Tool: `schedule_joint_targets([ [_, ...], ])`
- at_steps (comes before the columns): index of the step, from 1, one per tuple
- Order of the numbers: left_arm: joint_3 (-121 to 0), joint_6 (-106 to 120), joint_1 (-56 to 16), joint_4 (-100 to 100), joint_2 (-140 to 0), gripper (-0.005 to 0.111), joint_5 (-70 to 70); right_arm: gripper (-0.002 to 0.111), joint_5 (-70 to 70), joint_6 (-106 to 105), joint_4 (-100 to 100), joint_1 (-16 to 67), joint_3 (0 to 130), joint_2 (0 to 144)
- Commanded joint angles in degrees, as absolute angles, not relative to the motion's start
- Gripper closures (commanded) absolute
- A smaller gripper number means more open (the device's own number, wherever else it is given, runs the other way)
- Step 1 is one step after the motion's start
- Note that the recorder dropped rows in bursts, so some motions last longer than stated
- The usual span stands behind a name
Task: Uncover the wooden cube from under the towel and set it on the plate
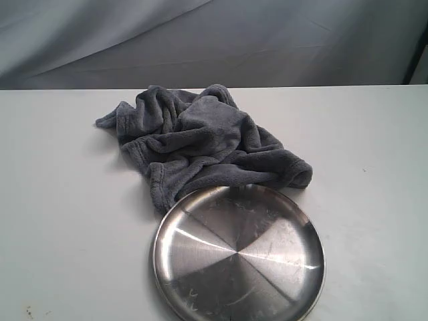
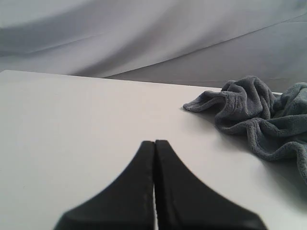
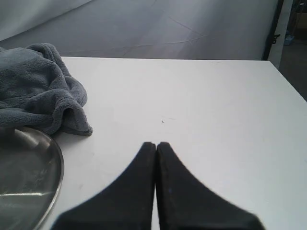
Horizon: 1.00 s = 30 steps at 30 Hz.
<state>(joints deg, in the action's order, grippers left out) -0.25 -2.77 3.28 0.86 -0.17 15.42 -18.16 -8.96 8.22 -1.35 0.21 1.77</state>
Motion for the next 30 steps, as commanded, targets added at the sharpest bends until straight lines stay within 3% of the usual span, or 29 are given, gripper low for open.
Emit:
schedule_joint_targets([
  [1, 0.0, -2.7, 3.3, 1.1, 0.0, 0.107, 14.9, 0.108, -18.0, -9.0, 7.7, -1.1, 0.0, 1.9],
  [24, 0.0, -2.6, 3.3, 0.9, 0.0, 0.107, 14.9, 0.108, -18.0, -9.0, 7.7, -1.1, 0.0, 1.9],
  [30, 0.0, 1.6, 3.3, -12.3, 0.0, 0.107, 13.0, 0.108, -18.0, -9.0, 7.7, -1.1, 0.0, 1.9],
])
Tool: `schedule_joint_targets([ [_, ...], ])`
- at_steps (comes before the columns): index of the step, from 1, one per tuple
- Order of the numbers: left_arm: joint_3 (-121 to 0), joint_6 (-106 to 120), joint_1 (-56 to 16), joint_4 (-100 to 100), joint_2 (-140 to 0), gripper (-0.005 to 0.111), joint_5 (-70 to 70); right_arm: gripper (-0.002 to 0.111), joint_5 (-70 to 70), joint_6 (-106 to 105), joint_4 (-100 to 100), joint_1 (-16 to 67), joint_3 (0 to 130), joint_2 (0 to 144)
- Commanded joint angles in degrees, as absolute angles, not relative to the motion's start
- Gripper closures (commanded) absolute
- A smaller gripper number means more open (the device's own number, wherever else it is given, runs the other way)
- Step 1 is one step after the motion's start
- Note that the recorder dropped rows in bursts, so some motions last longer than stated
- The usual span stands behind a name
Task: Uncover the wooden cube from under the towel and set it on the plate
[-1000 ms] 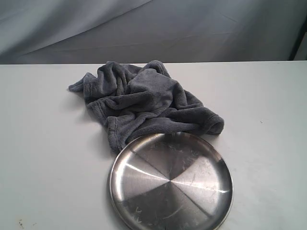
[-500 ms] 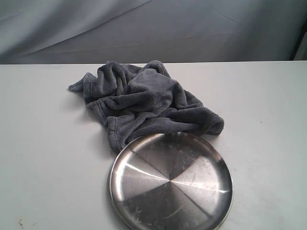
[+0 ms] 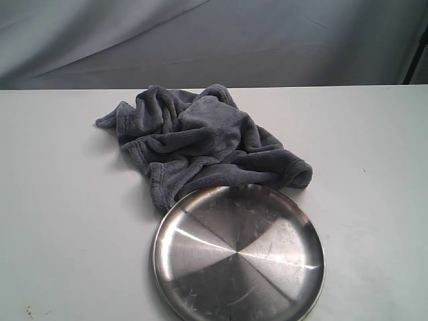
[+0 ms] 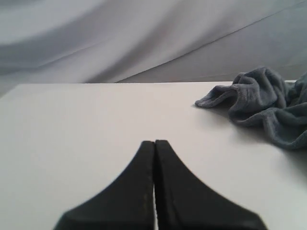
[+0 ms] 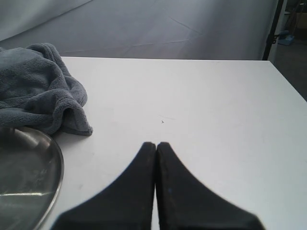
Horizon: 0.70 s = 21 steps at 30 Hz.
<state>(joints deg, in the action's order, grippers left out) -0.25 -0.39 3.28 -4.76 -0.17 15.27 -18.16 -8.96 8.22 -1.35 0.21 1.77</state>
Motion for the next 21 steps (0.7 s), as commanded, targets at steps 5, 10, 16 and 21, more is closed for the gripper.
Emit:
schedule_joint_targets([
  [5, 0.0, 1.8, 3.3, -14.1, 0.0, 0.107, 12.7, 0.108, -18.0, -9.0, 7.7, -1.1, 0.0, 1.9],
  [10, 0.0, 1.7, 3.3, -14.1, 0.0, 0.107, 12.5, 0.108, -18.0, -9.0, 7.7, -1.1, 0.0, 1.9],
  [16, 0.0, 1.1, 3.3, 5.4, 0.0, 0.107, 0.0, 0.108, -18.0, -9.0, 7.7, -1.1, 0.0, 1.9],
  [21, -0.5, -5.9, 3.3, 21.9, 0.0, 0.107, -1.8, 0.108, -18.0, -9.0, 7.7, -1.1, 0.0, 1.9],
])
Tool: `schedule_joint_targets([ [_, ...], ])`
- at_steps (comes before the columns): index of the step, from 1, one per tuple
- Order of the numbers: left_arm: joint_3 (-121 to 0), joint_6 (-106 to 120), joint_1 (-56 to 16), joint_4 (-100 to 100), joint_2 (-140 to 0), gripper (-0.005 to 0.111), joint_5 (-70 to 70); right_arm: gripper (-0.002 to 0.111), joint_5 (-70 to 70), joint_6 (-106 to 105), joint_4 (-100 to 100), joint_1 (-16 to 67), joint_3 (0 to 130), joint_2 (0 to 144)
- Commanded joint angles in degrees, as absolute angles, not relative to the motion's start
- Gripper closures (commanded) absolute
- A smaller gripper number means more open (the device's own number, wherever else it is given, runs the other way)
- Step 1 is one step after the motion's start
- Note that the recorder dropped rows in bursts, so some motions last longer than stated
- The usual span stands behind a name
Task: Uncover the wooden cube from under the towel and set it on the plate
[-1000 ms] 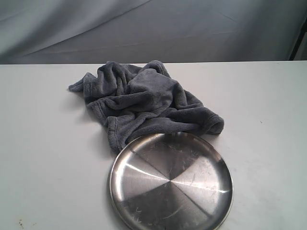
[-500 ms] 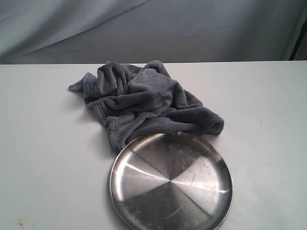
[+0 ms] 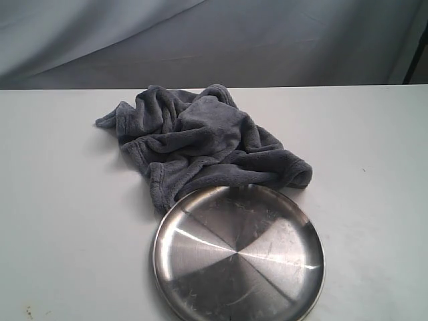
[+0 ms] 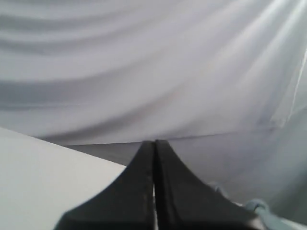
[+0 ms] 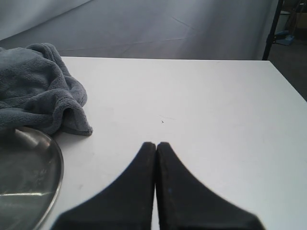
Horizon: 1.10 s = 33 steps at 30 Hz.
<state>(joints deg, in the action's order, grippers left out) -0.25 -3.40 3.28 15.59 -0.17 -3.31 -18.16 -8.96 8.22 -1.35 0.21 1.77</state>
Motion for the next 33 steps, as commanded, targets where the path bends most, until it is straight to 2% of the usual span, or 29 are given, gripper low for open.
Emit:
schedule_joint_targets([
  [1, -3.2, -5.8, 3.3, 21.9, 0.0, 0.107, 1.7, 0.108, -18.0, -9.0, 7.7, -1.1, 0.0, 1.9],
  [8, -24.7, 4.2, 3.3, 16.7, -16.3, 0.107, 26.5, 0.108, -18.0, -9.0, 7.7, -1.1, 0.0, 1.9],
  [18, -32.1, 19.9, 2.2, 28.2, -34.0, 0.107, 36.2, 0.108, -18.0, -9.0, 7.7, -1.1, 0.0, 1.9],
  [24, -36.0, 23.0, -7.0, 26.5, -44.0, 0.107, 37.8, 0.108, -18.0, -9.0, 7.7, -1.1, 0.0, 1.9],
  [33, -45.3, 16.1, -20.8, 12.5, -61.2, 0.107, 44.5, 0.108, -18.0, -9.0, 7.7, -1.1, 0.0, 1.9],
])
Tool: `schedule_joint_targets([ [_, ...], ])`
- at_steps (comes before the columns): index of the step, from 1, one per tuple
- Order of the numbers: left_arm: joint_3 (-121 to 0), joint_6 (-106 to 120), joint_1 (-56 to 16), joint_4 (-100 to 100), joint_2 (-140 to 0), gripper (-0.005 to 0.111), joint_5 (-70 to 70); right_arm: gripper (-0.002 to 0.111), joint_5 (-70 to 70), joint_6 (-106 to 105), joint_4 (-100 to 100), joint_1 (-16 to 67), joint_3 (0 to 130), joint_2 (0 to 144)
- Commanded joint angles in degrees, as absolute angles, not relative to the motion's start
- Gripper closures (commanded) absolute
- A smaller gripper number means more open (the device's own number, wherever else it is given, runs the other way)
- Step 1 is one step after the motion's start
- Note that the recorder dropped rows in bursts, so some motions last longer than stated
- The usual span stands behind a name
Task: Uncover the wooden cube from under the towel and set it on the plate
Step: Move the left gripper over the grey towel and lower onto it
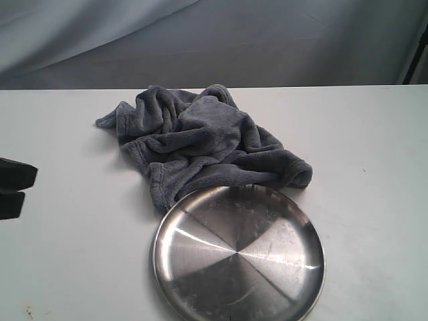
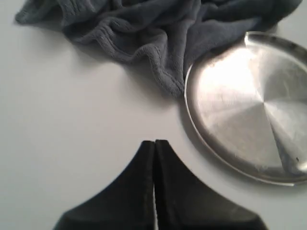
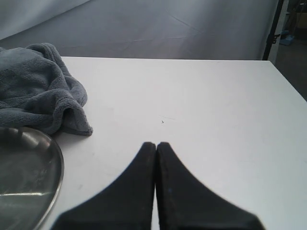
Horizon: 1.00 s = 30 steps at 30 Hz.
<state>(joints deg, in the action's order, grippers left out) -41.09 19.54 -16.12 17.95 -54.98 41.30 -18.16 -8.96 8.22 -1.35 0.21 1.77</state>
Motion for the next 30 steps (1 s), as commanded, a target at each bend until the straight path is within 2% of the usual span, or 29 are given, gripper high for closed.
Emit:
schedule_joint_targets([
  [1, -46.5, 15.6, -22.3, 11.2, -62.6, 0.107, 45.4, 0.108, -18.0, -9.0, 7.7, -1.1, 0.0, 1.9],
  [9, -58.9, 8.8, -31.9, 4.6, -76.3, 0.107, 57.3, 0.108, -18.0, -9.0, 7.7, -1.1, 0.0, 1.9],
  [17, -69.1, 8.6, -37.8, -1.1, -88.4, 0.107, 63.9, 0.108, -18.0, -9.0, 7.7, -1.1, 0.0, 1.9],
  [24, -77.8, 1.0, -38.9, -2.2, -97.6, 0.105, 67.9, 0.108, -18.0, -9.0, 7.7, -1.1, 0.0, 1.9],
  [30, -84.7, 0.0, -38.9, -2.3, -104.7, 0.095, 67.8, 0.108, -18.0, -9.0, 7.7, -1.1, 0.0, 1.9],
])
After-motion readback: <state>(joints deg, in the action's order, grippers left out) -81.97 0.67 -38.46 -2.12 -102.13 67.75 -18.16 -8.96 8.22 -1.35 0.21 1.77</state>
